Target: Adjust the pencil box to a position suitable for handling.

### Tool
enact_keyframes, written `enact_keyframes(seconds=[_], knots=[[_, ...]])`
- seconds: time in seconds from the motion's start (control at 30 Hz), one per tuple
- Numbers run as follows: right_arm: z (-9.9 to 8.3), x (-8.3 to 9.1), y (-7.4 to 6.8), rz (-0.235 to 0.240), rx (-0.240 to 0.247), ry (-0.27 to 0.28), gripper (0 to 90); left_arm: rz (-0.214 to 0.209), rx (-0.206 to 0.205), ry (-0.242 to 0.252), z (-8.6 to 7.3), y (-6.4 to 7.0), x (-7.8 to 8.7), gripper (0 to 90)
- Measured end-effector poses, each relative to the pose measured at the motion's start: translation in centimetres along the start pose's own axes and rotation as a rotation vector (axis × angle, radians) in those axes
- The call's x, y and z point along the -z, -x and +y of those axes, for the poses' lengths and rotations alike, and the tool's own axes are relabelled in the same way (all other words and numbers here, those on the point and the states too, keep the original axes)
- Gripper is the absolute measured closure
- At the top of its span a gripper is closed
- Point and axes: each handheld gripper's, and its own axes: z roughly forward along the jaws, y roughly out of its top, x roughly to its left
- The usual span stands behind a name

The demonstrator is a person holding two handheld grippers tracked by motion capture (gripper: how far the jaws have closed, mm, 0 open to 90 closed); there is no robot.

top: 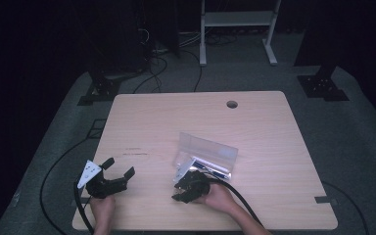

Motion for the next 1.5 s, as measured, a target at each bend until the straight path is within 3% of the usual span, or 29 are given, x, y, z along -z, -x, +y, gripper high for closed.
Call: enact_keyframes(seconds=[0.3, 0.9, 1.5], knots=[[0.3, 0.5, 0.2, -0.007, 0.003, 0.006, 57.7, -0.002, -0.001, 0.000, 0.0, 0.0, 0.0, 1.1], [1.5, 2.4, 2.0, -0.049, -0.013, 0.037, 57.7, -0.003, -0.002, 0.000, 0.0, 0.0, 0.0, 1.1], [2.8, 3.6, 4.6, -0.131, -0.059, 0.051, 57.8, -0.006, 0.001, 0.003, 0.0, 0.1, 0.0, 1.1]])
